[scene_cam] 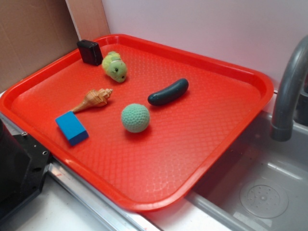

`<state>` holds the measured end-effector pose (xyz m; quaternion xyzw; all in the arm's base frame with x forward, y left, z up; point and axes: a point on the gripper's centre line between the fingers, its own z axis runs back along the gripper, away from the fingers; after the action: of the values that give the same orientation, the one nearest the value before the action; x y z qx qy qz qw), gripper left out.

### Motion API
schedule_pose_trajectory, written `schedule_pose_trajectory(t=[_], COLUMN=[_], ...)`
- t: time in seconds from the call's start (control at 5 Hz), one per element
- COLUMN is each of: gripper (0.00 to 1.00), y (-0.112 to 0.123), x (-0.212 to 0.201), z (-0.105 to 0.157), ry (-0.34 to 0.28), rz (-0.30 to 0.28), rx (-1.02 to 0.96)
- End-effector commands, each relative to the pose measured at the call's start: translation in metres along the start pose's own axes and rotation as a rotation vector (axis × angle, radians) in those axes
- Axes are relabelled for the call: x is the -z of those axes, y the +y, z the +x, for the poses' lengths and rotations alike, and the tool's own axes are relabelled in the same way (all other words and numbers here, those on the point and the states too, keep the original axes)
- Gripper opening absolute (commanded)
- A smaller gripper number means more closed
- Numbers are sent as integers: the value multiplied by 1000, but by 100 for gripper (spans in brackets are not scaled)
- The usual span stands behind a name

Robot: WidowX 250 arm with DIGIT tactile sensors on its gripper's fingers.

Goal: Grab the blue block.

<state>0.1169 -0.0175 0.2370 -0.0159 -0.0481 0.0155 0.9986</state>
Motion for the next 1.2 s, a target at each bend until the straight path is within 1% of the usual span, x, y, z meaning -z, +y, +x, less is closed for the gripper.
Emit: schedule_pose_trajectory(t=[0.0,0.2,0.4,0.6,0.8,1.0], gripper=[100,100,100,100,100,100], y=[0,27,32,36,37,37], x=[0,34,65,87,107,107], z=[0,9,17,16,9,9], ry=[0,26,10,-32,60,60], rz=[0,-52,-62,16,35,35], rx=[0,-196,-297,-539,-794,-794])
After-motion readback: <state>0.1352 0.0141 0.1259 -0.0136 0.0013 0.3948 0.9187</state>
